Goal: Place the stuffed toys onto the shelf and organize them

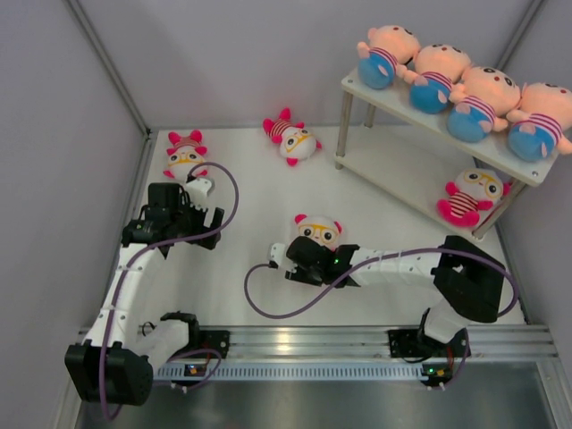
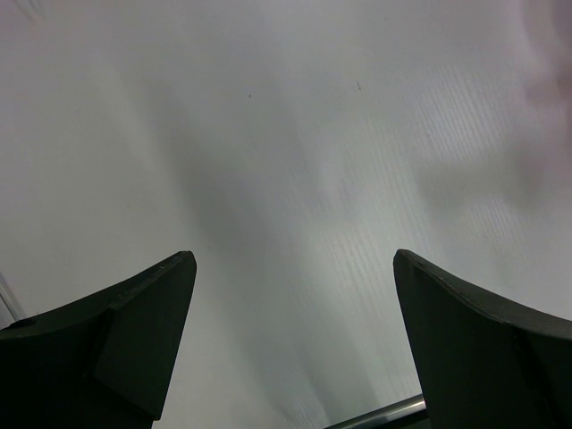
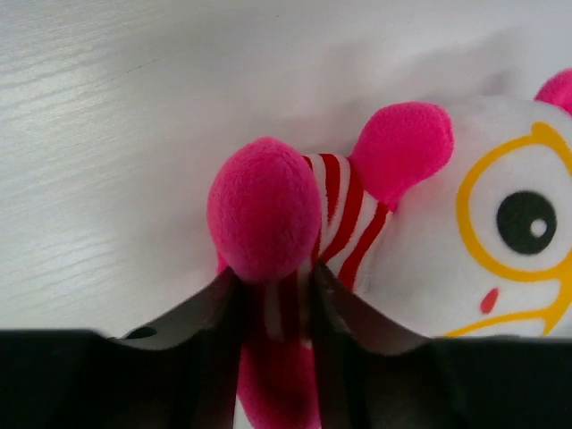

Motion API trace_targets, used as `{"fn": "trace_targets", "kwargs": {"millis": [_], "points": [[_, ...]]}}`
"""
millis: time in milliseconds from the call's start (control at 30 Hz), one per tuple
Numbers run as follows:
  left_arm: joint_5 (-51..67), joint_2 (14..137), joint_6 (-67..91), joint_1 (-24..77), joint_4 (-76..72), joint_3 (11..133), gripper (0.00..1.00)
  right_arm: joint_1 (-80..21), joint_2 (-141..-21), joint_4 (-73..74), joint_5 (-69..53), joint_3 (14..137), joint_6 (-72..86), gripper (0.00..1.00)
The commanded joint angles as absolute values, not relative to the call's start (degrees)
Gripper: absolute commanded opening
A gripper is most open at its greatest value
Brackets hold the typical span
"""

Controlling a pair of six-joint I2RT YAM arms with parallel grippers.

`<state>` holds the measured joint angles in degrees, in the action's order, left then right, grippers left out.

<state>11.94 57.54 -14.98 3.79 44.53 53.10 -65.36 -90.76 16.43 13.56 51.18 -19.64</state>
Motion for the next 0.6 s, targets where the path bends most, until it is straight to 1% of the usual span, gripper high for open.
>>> {"fn": "trace_targets", "kwargs": {"millis": [0, 33, 67, 200, 300, 400, 433, 500, 533, 567], "points": [[11.5, 57.5, -15.6, 3.5, 42.5, 52.6, 0.98, -66.8, -92.5, 18.0, 15.2, 53.6, -20.0, 0.29], [11.5, 57.5, -15.6, 3.5, 42.5, 52.7, 0.98, -66.8, -92.2, 18.5, 16.2, 53.9, -20.2, 0.16], [11.4, 57.4, -15.6, 3.5, 42.5, 52.7, 0.98, -67.0, -91.8, 19.2, 18.5, 54.1, -20.8, 0.0], [11.4, 57.3, -15.7, 3.5, 42.5, 52.6, 0.98, -66.7, -87.5, 25.5, 25.7, 57.4, -30.8, 0.0], [11.7, 57.0, -15.7, 3.5, 42.5, 52.6, 0.98, -64.1, -82.7, 31.6, 29.4, 60.7, -43.2, 0.0], [11.4, 56.6, -15.7, 3.5, 42.6, 52.7, 0.98, -57.2, -76.0, 34.9, 27.9, 63.1, -49.4, 0.0], [11.5, 56.5, -15.6, 3.5, 42.6, 52.7, 0.98, -52.1, -74.7, 35.3, 25.6, 62.9, -51.3, 0.0], [11.6, 56.5, -15.6, 3.5, 42.6, 52.7, 0.98, -46.7, -72.7, 33.4, 25.3, 61.4, -57.6, 0.0], [11.8, 56.5, -15.6, 3.5, 42.5, 52.6, 0.98, -41.6, -71.5, 32.3, 24.6, 61.1, -59.3, 0.0], [11.9, 56.7, -15.6, 3.5, 42.5, 52.6, 0.98, -39.0, -71.4, 32.1, 21.3, 61.7, -60.8, 0.0]]}}
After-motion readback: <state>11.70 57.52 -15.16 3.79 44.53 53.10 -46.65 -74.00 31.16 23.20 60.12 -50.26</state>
